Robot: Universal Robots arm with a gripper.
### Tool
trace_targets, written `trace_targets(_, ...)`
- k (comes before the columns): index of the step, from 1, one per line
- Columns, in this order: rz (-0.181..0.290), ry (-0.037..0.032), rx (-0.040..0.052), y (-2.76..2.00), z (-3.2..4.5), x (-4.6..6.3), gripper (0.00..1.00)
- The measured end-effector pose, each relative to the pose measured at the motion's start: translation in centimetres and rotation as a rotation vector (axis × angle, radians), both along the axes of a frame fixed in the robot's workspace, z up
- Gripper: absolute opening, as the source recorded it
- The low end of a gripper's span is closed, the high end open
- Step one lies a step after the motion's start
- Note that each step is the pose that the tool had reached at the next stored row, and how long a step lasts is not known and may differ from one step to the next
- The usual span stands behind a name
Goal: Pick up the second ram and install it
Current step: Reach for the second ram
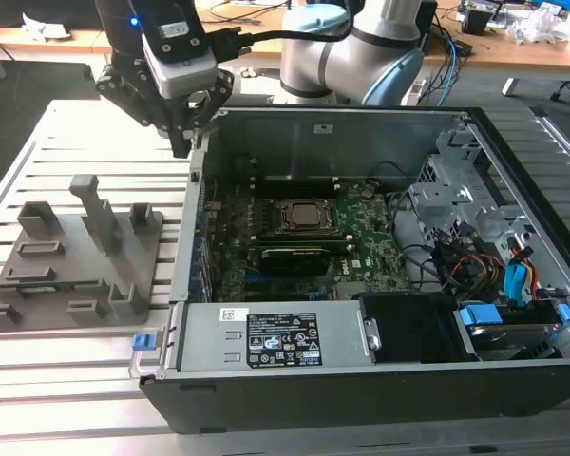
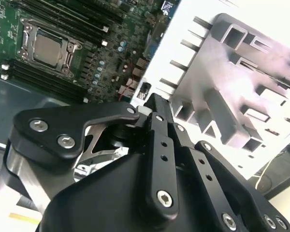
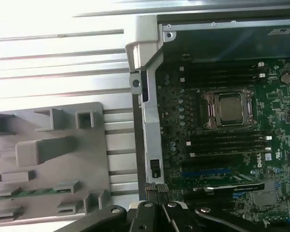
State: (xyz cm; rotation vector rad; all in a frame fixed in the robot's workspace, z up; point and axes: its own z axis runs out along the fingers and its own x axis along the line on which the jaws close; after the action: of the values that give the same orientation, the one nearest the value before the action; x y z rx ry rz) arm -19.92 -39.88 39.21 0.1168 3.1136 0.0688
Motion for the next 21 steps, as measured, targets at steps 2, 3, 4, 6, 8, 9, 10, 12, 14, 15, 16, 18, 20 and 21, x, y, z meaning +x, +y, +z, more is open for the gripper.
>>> trace_targets(2,0.0,0.0,0.0001,0.0,-0.02,-1.0,0.11)
trace_targets(3,0.0,-0.0001,0.0001,0.0,-0.04,-1.5,0.11)
trace_targets(4,0.0,-0.0001,0.0001,0.0,-0.05,-2.0,0.11)
trace_targets(6,0.0,0.0,0.0,0.0,-0.06,-2.8,0.11)
trace_targets(8,0.0,-0.0001,0.0001,0.0,-0.08,-3.5,0.11)
trace_targets(9,0.0,0.0,0.0,0.0,-0.08,-3.7,0.11)
trace_targets(10,0.0,0.0,0.0001,0.0,-0.09,-4.0,0.11)
trace_targets(12,0.0,0.0,0.0,0.0,-0.1,-4.7,0.11)
trace_targets(14,0.0,0.0,0.0,0.0,-0.11,-5.4,0.11)
trace_targets(15,0.0,0.0,0.0001,0.0,-0.12,-5.6,0.11)
trace_targets(16,0.0,-0.0001,0.0001,0.0,-0.13,-6.1,0.11)
trace_targets(18,0.0,0.0,0.0001,0.0,-0.15,-7.1,0.11)
trace_targets(20,0.0,-0.0001,0.0001,0.0,-0.18,-8.4,0.11)
trace_targets(21,0.0,-0.0001,0.0001,0.0,-0.19,-9.0,0.11)
